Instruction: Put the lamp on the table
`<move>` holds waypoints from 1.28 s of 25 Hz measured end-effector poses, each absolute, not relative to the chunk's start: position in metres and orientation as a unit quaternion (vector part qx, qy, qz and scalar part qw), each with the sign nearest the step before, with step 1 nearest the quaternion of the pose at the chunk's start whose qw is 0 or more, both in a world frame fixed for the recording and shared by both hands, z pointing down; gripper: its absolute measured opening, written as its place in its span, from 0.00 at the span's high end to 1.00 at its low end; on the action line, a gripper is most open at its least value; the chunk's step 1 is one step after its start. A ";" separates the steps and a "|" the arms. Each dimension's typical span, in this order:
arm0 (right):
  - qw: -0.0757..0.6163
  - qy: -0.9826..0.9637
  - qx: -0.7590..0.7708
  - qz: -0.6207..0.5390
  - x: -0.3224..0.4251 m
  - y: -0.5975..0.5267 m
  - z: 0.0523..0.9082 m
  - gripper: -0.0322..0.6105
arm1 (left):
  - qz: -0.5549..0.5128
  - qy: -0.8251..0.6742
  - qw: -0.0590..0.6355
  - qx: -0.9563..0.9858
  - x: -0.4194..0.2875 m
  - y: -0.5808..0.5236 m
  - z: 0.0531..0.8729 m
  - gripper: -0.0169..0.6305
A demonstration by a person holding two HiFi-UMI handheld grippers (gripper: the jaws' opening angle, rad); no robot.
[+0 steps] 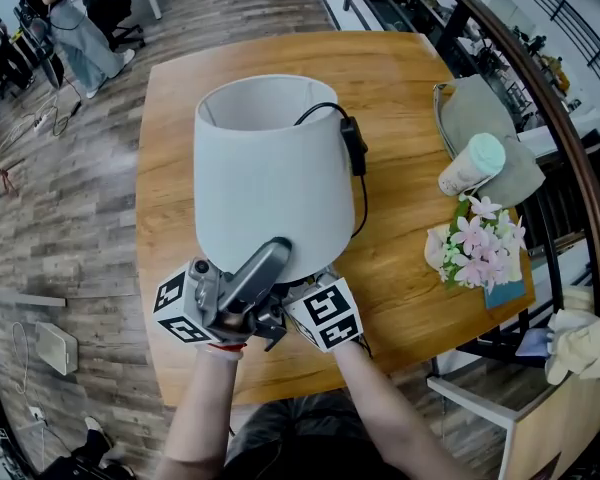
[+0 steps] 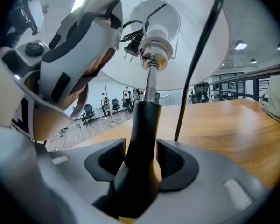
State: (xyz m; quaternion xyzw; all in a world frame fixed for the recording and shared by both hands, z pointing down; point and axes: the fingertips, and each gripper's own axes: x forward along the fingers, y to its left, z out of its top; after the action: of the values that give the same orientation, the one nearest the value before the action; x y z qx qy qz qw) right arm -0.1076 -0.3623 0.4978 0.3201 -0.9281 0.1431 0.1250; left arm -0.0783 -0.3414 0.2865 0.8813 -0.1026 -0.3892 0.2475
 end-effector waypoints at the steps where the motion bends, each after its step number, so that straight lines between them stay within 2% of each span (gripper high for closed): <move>1: 0.124 -0.928 0.322 0.143 -0.106 -0.362 0.497 0.63 | -0.388 -0.101 0.247 0.882 -0.078 -0.340 0.287 0.95; 15: 0.113 -0.913 0.371 0.127 -0.084 -0.340 0.482 0.64 | -0.388 -0.085 0.229 0.889 -0.073 -0.310 0.292 0.96; 24: 0.108 -0.902 0.401 0.113 -0.072 -0.323 0.473 0.92 | -0.386 -0.072 0.222 0.892 -0.069 -0.289 0.301 0.96; 32: 0.111 -0.903 0.402 0.106 -0.072 -0.309 0.468 0.94 | -0.380 -0.062 0.229 0.894 -0.063 -0.274 0.307 0.96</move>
State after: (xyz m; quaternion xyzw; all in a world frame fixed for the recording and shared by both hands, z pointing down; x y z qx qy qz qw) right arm -0.0723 -0.3092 0.4685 0.4022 -0.9026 0.1063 0.1110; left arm -0.0627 -0.2742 0.3073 0.8942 -0.0622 -0.3798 0.2286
